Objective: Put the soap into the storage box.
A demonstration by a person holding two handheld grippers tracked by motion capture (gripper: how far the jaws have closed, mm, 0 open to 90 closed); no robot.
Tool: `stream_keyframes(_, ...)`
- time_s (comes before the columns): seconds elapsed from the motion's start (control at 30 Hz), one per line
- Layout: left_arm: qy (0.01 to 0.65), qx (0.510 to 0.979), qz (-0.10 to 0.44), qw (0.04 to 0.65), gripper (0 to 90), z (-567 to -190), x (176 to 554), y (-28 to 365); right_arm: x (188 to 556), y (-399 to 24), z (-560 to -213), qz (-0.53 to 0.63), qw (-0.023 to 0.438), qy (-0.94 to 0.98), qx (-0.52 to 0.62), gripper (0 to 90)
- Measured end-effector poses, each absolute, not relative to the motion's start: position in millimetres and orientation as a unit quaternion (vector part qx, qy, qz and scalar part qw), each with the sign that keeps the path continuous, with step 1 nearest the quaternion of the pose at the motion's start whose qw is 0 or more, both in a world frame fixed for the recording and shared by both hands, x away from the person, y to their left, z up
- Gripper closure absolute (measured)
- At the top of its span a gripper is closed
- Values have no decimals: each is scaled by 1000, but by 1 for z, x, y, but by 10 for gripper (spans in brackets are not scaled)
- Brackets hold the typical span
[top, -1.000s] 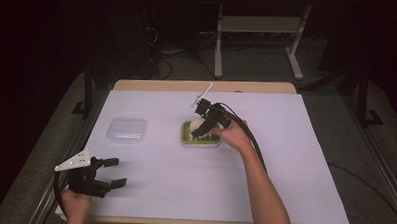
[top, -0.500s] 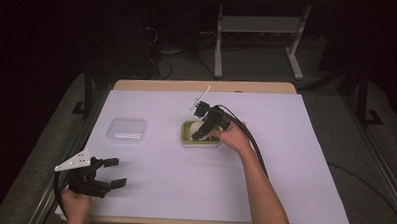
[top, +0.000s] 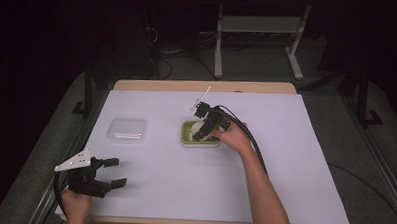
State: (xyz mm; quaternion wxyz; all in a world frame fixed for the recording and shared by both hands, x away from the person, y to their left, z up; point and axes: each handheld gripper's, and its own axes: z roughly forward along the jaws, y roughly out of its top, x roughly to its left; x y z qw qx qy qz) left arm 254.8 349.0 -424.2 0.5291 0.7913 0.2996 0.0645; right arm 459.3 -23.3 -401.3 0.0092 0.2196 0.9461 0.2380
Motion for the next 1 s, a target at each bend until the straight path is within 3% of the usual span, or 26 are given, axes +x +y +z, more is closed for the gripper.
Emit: stream_keyframes(1.0, 298, 792, 67, 529, 131, -423, 254, 349, 459, -25, -399, 231, 12, 947, 222, 238)
